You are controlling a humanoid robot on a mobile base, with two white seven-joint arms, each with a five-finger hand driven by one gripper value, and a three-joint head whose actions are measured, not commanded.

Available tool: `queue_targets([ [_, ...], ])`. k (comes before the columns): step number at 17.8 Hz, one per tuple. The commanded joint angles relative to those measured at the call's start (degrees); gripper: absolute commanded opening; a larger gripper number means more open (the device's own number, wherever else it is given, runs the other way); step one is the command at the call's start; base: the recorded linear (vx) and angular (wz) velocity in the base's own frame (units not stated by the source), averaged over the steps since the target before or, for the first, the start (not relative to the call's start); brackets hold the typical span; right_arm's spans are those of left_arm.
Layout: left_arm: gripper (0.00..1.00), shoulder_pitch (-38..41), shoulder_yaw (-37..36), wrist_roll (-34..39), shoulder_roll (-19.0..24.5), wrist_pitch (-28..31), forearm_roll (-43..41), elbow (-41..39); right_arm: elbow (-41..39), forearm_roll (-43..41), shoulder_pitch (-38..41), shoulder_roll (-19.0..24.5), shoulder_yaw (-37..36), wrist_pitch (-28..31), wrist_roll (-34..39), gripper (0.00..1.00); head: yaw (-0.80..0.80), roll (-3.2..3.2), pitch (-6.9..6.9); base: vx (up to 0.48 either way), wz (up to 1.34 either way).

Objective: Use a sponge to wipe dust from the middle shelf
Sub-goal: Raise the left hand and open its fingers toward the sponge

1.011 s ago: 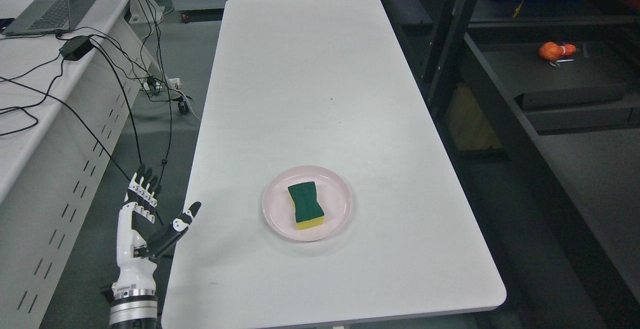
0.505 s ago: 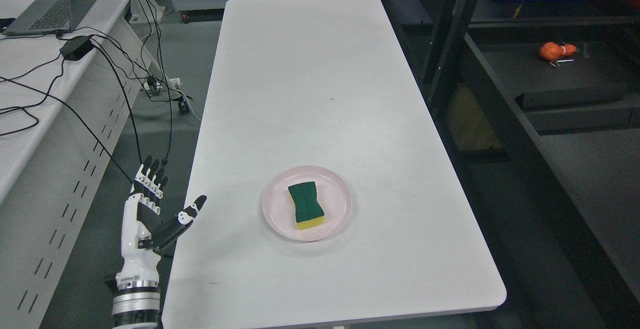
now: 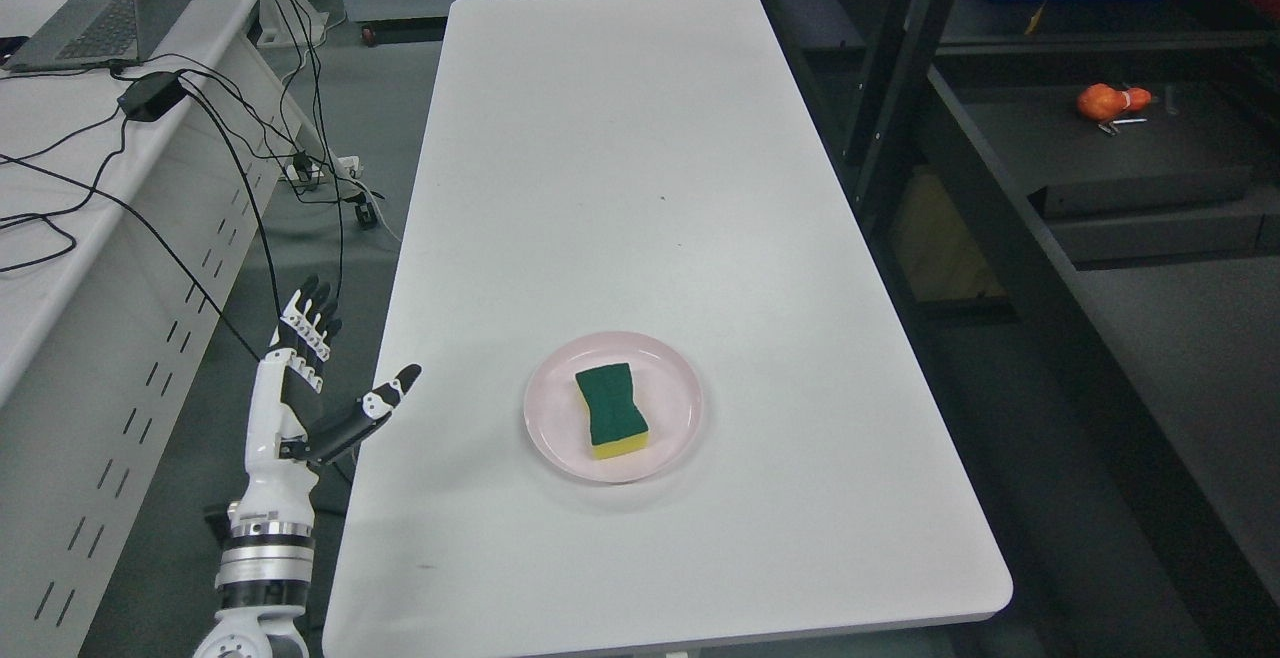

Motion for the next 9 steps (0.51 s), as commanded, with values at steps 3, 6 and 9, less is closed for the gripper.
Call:
queue_targets([
  [3, 0.99, -0.68, -0.17, 0.29, 0.33, -5.12, 0.63, 1.91, -1.0, 0.0, 0.03, -1.0, 0.0, 4.14, 0.04, 1.0, 0.0, 0.0, 0.0, 0.0, 0.0],
  [6, 0.99, -1.11, -0.98, 0.2, 0.33, 7.09, 0.72, 1.65, -1.0, 0.0, 0.03, -1.0, 0.0, 4.14, 0.04, 1.0, 0.0, 0.0, 0.0, 0.0, 0.0],
  [9, 0.99, -2.51, -1.86, -0.67, 0.33, 7.46, 0.72, 1.03, -1.0, 0.0, 0.03, -1.0, 0.0, 4.14, 0.04, 1.0, 0.0, 0.0, 0.0, 0.0, 0.0],
])
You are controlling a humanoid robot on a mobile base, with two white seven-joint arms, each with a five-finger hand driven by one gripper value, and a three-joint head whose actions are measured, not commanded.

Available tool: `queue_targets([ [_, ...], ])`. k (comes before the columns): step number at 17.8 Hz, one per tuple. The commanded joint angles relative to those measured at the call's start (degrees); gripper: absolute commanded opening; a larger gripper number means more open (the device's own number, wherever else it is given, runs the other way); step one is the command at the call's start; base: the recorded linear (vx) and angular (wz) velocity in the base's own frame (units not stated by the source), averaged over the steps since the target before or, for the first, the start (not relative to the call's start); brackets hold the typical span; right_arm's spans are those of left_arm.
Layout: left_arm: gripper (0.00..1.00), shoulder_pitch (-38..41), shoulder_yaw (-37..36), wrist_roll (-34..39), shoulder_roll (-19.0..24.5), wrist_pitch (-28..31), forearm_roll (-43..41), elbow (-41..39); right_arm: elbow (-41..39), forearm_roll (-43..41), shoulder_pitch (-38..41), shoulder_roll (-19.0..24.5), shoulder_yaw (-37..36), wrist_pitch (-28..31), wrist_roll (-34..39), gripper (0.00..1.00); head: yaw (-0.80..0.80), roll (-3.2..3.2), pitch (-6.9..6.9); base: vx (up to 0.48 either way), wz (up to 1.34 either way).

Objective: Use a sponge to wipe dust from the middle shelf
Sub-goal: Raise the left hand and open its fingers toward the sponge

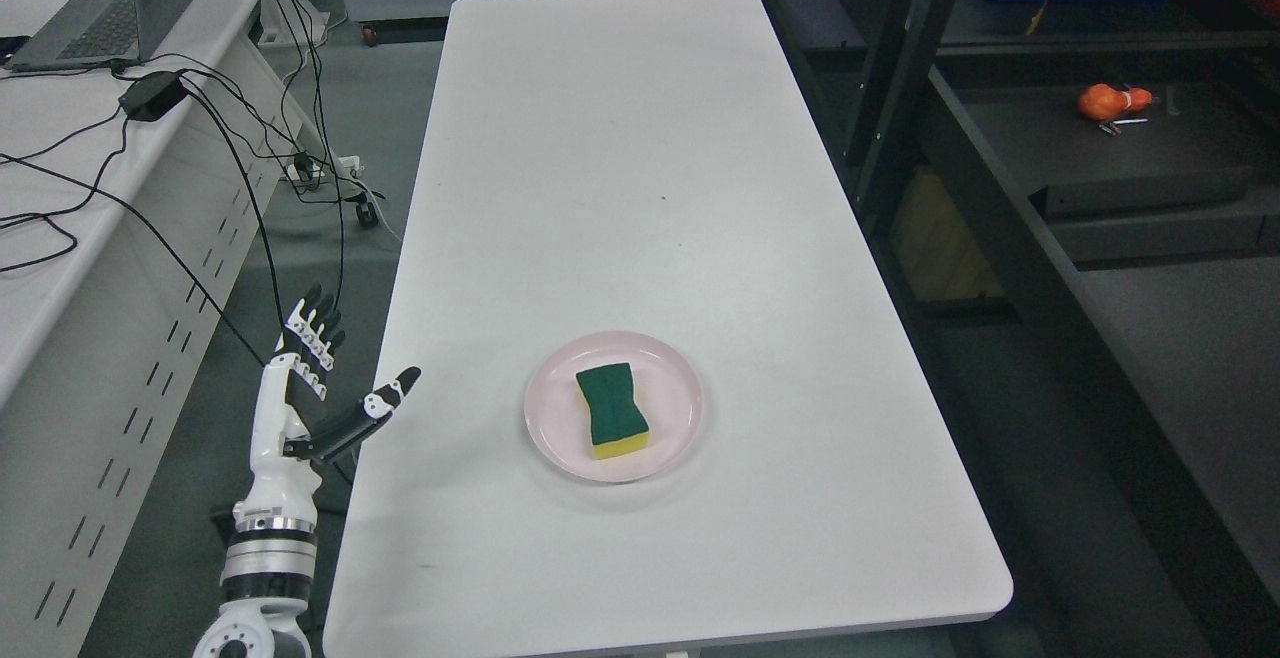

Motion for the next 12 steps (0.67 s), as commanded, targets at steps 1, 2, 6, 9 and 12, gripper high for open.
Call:
queue_targets([
  [1, 0.99, -2.27, -1.65, -2.9, 0.73, 2.13, 0.02, 0.09, -1.0, 0.0, 0.02, -1.0, 0.0, 4.14, 0.04, 1.0, 0.0, 0.0, 0.0, 0.0, 0.0],
  [2, 0.99, -3.32, -1.56, -7.01, 0.73, 2.13, -0.67, 0.09, -1.0, 0.0, 0.02, -1.0, 0.0, 4.14, 0.04, 1.0, 0.0, 0.0, 0.0, 0.0, 0.0],
  [6, 0.99, -7.01, -1.47, -14.08, 0.73, 0.38, -15.59, 0.09, -1.0, 0.0, 0.01, -1.0, 0.0, 4.14, 0.04, 1.0, 0.0, 0.0, 0.0, 0.0, 0.0],
  [9, 0.97, -9.74, -1.74, -18.37, 1.38, -6.01, -33.21, 0.26, -1.0, 0.0, 0.02, -1.0, 0.0, 4.14, 0.04, 1.0, 0.0, 0.0, 0.0, 0.0, 0.0],
  [12, 0.95, -11.93, -1.74, -21.11, 5.25, -13.66, -48.88, 1.31, -1.0, 0.0, 0.02, -1.0, 0.0, 4.14, 0.04, 1.0, 0.0, 0.0, 0.0, 0.0, 0.0],
])
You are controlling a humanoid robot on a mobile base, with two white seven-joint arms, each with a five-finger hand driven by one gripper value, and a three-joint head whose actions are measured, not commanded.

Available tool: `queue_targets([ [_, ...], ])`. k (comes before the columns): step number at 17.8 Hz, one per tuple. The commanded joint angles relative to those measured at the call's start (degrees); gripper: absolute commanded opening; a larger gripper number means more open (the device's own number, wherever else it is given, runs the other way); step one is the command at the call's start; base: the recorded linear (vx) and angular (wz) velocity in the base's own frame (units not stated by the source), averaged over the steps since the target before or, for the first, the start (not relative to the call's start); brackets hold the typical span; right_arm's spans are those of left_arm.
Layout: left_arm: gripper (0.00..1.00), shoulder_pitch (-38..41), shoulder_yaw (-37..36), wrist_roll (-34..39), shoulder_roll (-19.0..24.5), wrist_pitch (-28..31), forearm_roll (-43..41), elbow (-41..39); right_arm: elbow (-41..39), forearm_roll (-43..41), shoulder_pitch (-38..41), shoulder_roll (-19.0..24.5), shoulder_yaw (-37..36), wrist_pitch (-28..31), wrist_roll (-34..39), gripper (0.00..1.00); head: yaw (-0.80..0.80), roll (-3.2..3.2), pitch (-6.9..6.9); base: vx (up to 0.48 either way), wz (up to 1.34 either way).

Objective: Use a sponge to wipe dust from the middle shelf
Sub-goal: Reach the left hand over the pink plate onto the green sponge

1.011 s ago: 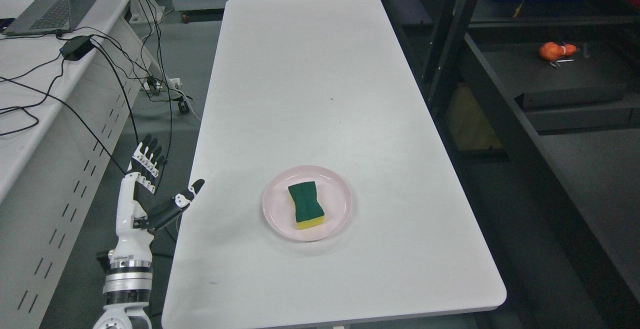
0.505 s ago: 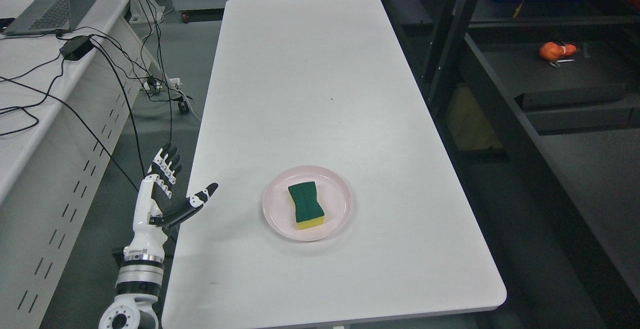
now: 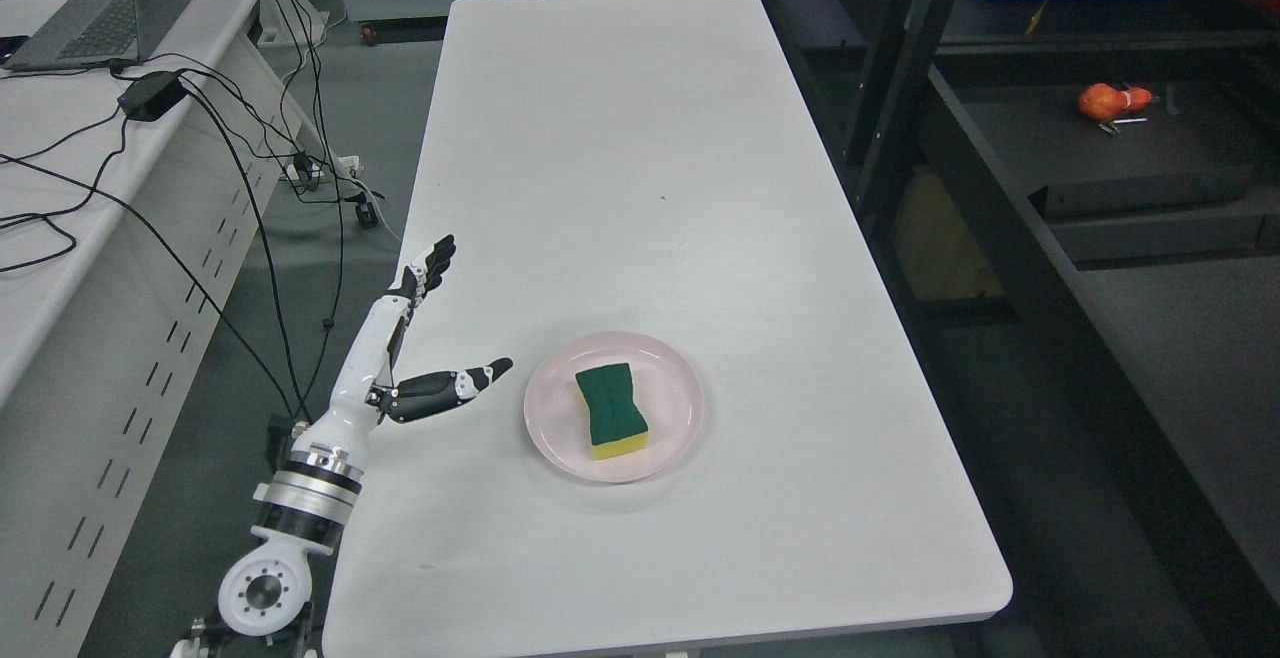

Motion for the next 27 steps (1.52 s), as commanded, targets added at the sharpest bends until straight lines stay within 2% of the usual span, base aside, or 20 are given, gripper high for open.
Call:
queue_targets([
  [1, 0.94, -5.41, -0.83, -2.56, 5.8, -8.3, -27.35, 1.87, -1.0, 0.0, 0.0, -1.0, 0.0, 4.14, 0.04, 1.0, 0.0, 0.0, 0.0, 0.0, 0.0],
  [6, 0.92, -15.51, -9.24, -2.57, 15.38, -18.76, -40.73, 10.91, -1.0, 0.0, 0.0, -1.0, 0.0, 4.23, -0.04, 1.0, 0.0, 0.0, 0.0, 0.0, 0.0],
  [10, 0.92, -20.01, -15.05, -4.23, 14.6, -27.46, -48.56, 15.66, -1.0, 0.0, 0.0, -1.0, 0.0, 4.14, 0.04, 1.0, 0.0, 0.0, 0.0, 0.002, 0.01],
  [14, 0.92, -20.19, -21.38, -6.42, 14.25, -33.01, -48.83, 15.59, -1.0, 0.0, 0.0, -1.0, 0.0, 4.14, 0.04, 1.0, 0.0, 0.0, 0.0, 0.0, 0.0],
  [21, 0.92, -20.63, -22.01, -8.37, 12.14, -33.28, -51.47, 16.03, -1.0, 0.0, 0.0, -1.0, 0.0, 4.14, 0.04, 1.0, 0.0, 0.0, 0.0, 0.0, 0.0],
  [27, 0.92, -25.1, -24.64, -8.37, 11.09, -33.46, -52.26, 18.31, -1.0, 0.0, 0.0, -1.0, 0.0, 4.14, 0.04, 1.0, 0.0, 0.0, 0.0, 0.0, 0.0],
])
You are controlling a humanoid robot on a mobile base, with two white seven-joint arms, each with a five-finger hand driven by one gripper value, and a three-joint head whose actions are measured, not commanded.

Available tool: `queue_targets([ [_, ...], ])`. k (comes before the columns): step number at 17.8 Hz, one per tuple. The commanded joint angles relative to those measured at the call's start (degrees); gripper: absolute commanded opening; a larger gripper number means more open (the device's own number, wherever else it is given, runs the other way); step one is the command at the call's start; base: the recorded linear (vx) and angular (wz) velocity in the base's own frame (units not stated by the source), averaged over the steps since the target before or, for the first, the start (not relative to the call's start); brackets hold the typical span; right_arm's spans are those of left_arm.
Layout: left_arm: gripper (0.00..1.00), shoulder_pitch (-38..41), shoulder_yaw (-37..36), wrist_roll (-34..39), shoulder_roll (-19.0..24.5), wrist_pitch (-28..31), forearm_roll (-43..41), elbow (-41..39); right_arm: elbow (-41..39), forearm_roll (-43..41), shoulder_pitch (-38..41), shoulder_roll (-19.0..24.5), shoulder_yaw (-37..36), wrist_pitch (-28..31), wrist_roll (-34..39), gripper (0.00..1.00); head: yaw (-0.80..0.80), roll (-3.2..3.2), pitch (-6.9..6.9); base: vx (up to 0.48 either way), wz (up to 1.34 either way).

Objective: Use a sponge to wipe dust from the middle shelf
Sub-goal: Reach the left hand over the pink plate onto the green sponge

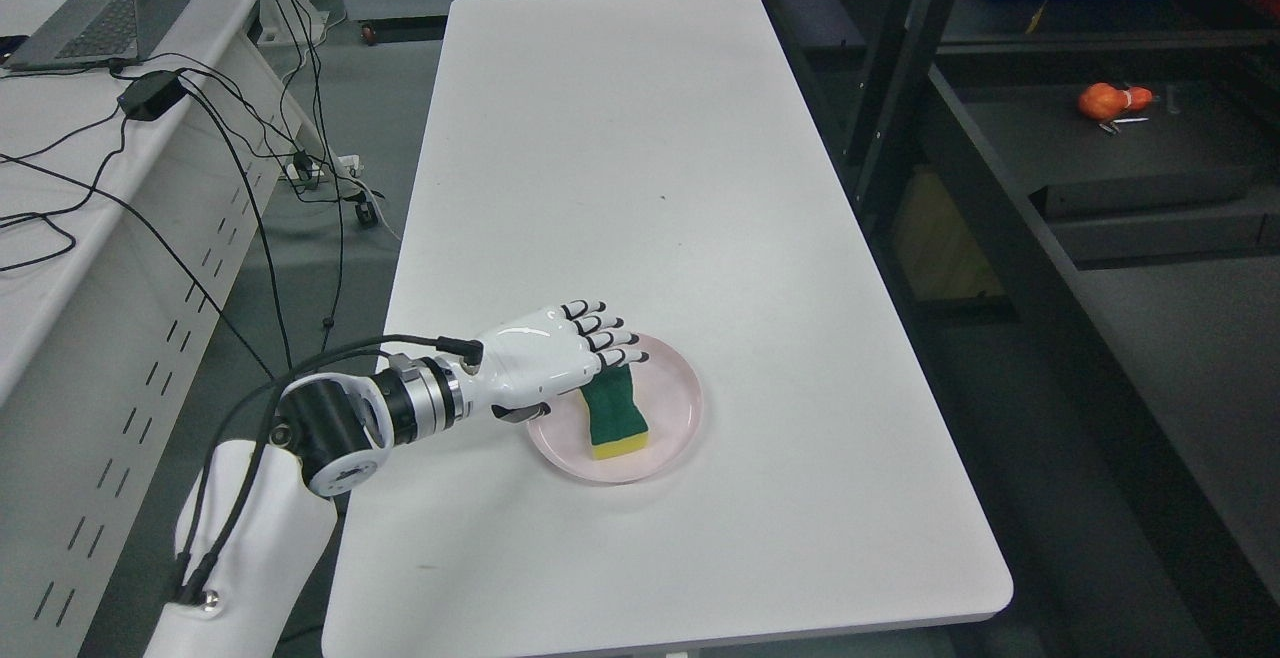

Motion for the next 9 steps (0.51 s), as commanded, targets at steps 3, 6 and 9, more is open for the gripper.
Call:
queue_targets([
  [3, 0.92, -3.95, -8.09, -0.12, -1.06, -0.39, -1.14, 4.45, -1.0, 0.0, -0.09, -1.0, 0.0, 4.23, 0.04, 1.0, 0.0, 0.0, 0.0, 0.0, 0.0],
  [6, 0.92, -3.95, -9.68, -2.14, -2.21, -1.09, -1.14, 5.07, -1.0, 0.0, 0.0, -1.0, 0.0, 4.14, 0.04, 1.0, 0.0, 0.0, 0.0, 0.0, 0.0],
  [9, 0.92, -3.87, -10.48, -3.72, -2.47, -1.18, -1.14, 5.24, -1.0, 0.0, 0.0, -1.0, 0.0, 4.14, 0.04, 1.0, 0.0, 0.0, 0.0, 0.0, 0.0],
])
